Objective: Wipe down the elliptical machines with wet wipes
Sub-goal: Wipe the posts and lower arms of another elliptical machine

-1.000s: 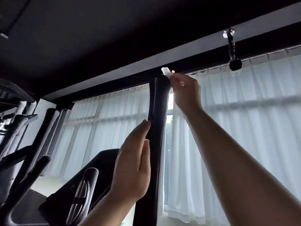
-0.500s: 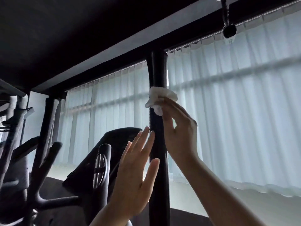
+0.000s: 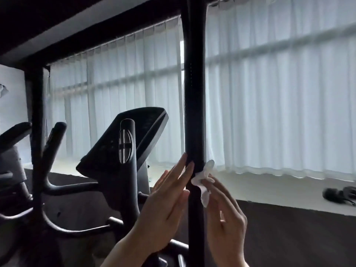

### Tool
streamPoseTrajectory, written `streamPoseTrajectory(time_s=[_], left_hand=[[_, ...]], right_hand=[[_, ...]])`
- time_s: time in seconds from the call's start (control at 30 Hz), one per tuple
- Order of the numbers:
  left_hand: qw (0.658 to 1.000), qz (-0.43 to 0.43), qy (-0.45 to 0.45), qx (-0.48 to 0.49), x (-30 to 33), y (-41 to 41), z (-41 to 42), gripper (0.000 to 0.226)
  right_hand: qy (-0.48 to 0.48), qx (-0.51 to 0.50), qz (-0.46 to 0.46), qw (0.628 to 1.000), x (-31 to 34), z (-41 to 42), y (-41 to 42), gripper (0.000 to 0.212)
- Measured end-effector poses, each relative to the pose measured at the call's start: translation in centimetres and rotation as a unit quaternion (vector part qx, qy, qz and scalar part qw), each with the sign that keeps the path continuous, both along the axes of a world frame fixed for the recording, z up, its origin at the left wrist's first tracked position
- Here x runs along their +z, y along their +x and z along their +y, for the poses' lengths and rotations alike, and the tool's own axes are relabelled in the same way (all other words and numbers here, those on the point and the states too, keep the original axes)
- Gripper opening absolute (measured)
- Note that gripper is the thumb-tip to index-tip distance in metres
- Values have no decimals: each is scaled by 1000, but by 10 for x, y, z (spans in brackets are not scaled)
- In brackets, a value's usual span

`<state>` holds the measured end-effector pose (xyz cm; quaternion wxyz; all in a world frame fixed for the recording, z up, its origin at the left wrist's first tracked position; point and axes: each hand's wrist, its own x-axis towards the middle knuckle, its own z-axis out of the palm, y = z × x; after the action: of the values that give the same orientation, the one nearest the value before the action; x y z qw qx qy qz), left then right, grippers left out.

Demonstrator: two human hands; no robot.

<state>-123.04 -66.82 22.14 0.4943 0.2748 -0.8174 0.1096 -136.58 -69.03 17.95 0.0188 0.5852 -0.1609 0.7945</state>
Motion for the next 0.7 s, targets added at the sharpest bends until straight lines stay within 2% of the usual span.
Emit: streamPoseTrajectory(time_s=[0.1, 0.27, 0.33, 0.43, 0.57, 0.7], left_hand=[[997, 56, 46, -34, -32, 7, 7, 52], [994, 88, 60, -23, -65, 21, 12, 53], [993, 85, 75, -18, -72, 21, 18, 52], [992, 81, 92, -14, -81, 25, 24, 51], [994, 13, 112, -7, -101, 25, 23, 54], [991, -3, 132, -2, -130, 23, 20, 53]], right_hand=[[29, -21, -19, 999, -26, 7, 7, 26], [25, -34, -34, 999, 21, 10, 19, 23], [32, -49, -41, 997, 15, 10, 24, 26], [64, -76, -70, 993, -34, 11, 31, 29], [171, -65, -111, 977, -118, 26, 43, 30], [247, -55, -116, 961, -176, 42, 43, 26]])
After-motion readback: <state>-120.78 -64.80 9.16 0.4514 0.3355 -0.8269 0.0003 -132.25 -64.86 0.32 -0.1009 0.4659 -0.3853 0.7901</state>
